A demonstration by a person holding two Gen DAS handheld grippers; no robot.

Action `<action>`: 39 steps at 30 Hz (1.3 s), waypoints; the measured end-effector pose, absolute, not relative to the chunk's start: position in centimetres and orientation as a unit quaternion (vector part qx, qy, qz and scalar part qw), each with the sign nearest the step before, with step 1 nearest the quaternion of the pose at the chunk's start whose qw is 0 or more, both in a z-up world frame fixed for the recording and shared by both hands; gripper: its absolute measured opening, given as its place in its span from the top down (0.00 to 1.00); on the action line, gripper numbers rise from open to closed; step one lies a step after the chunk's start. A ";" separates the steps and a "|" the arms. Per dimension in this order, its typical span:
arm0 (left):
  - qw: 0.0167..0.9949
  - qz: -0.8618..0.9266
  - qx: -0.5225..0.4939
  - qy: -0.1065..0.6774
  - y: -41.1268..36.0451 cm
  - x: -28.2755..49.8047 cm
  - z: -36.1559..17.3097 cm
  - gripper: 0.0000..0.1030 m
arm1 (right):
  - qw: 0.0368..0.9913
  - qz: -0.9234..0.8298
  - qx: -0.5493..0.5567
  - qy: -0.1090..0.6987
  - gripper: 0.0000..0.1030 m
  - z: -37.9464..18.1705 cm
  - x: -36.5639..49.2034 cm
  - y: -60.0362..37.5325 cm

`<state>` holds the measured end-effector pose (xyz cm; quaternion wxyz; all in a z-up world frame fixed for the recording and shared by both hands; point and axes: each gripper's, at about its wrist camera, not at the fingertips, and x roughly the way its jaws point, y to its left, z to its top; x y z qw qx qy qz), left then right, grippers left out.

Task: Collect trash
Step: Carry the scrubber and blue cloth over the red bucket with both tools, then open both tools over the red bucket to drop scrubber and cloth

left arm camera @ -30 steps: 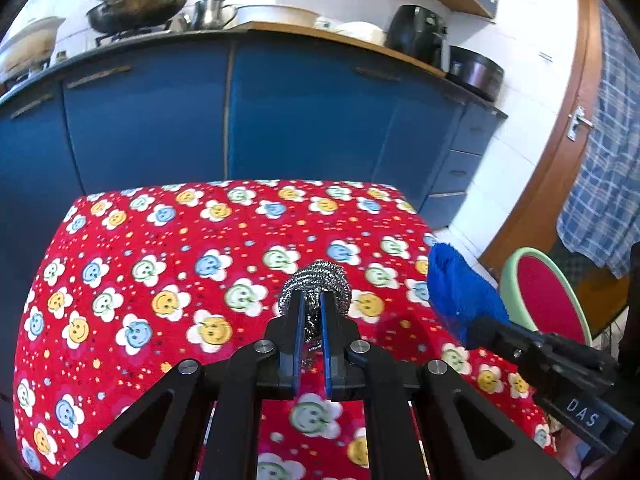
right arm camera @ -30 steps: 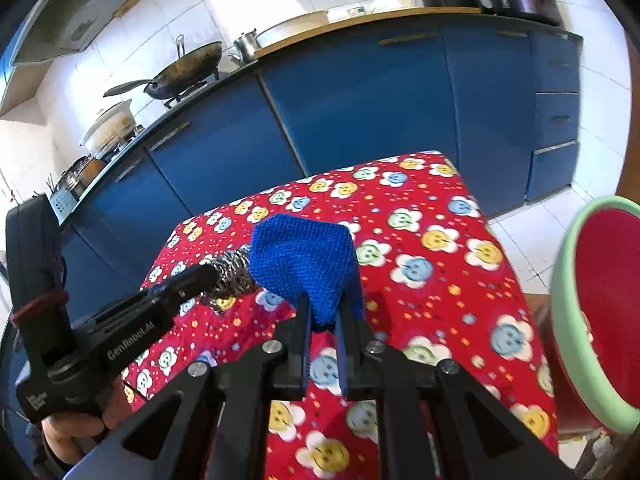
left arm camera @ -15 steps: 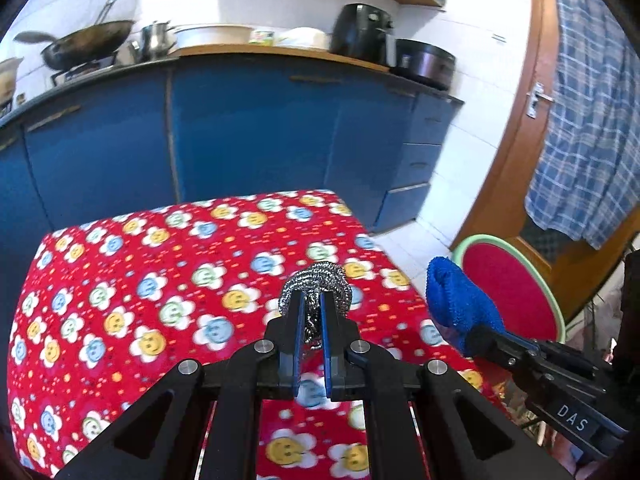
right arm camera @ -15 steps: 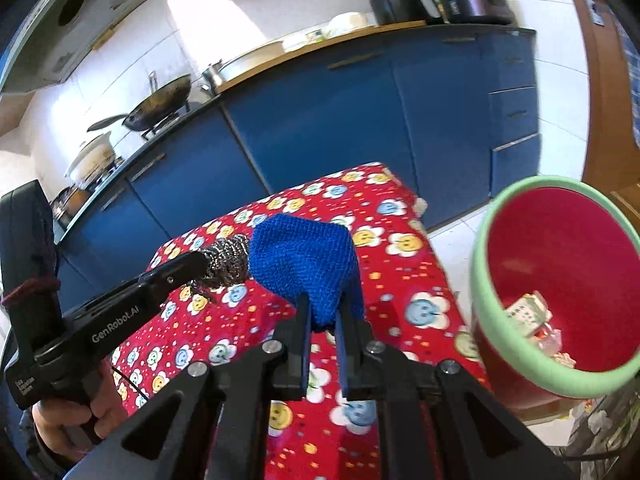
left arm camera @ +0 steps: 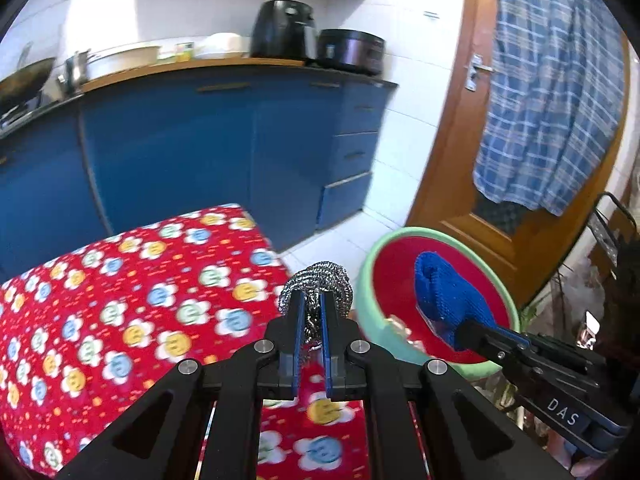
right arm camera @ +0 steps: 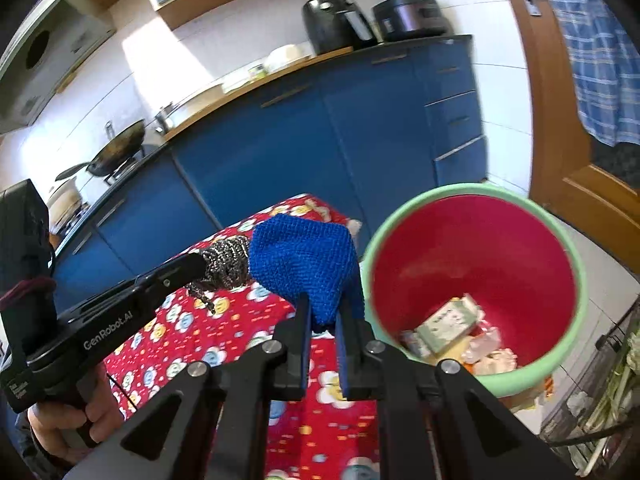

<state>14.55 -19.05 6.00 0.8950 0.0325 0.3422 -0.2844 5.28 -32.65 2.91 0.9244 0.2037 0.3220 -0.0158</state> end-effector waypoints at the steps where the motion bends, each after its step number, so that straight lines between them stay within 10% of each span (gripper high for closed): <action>1: 0.893 -0.290 0.035 0.344 -19.7 14.5 5.9 0.92 | 0.924 -0.022 0.206 0.321 0.88 2.9 5.1 -33.2; 19: 0.846 -0.352 0.062 0.395 -29.7 15.6 0.9 0.88 | 0.902 -0.124 0.220 0.351 0.78 -0.7 4.4 -40.6; 39: 0.868 -0.308 0.041 0.387 -24.2 14.0 3.1 0.84 | 0.921 -0.092 0.200 0.321 0.75 1.8 2.9 -38.0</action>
